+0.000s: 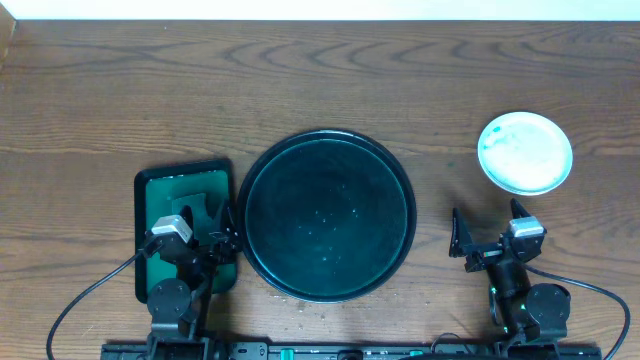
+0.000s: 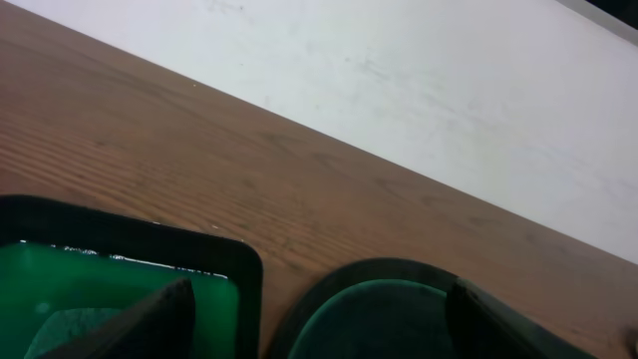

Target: Clean dirty plates on tray and stack at the side

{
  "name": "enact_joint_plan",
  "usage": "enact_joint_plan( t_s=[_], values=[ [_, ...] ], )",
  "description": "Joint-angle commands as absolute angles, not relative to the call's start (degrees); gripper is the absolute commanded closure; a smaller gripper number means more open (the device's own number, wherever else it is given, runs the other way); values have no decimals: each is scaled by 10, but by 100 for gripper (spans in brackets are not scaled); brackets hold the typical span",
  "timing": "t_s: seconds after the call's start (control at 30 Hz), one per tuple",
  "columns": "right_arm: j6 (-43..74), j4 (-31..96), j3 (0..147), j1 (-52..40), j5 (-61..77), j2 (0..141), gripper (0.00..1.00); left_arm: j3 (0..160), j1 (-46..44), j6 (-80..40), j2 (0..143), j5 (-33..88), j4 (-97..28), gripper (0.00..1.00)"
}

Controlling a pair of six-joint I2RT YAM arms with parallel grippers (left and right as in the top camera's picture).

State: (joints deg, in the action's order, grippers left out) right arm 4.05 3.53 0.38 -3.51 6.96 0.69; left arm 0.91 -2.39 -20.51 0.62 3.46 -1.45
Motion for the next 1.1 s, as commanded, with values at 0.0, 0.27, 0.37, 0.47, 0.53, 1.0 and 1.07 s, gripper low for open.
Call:
enact_joint_plan(
  t_s=[0.0, 0.27, 0.37, 0.47, 0.53, 1.0, 1.07],
  values=[
    [42, 38, 3, -38, 63, 3, 1, 2, -27, -194, 2, 36, -38, 19],
    [42, 38, 3, -38, 63, 4, 1, 2, -27, -194, 2, 36, -38, 19],
    [42, 38, 3, -38, 63, 4, 1, 2, -27, -193, 2, 36, -38, 20],
    [42, 38, 3, -38, 63, 4, 1, 2, -27, -188, 2, -1, -40, 19],
    [42, 38, 3, -38, 63, 4, 1, 2, -27, -156, 3, -7, -41, 20],
    [42, 38, 3, -38, 63, 4, 1, 2, -27, 150, 6, -7, -41, 20],
    [42, 38, 3, -38, 63, 4, 1, 2, -27, 150, 6, -7, -41, 19]
  ],
)
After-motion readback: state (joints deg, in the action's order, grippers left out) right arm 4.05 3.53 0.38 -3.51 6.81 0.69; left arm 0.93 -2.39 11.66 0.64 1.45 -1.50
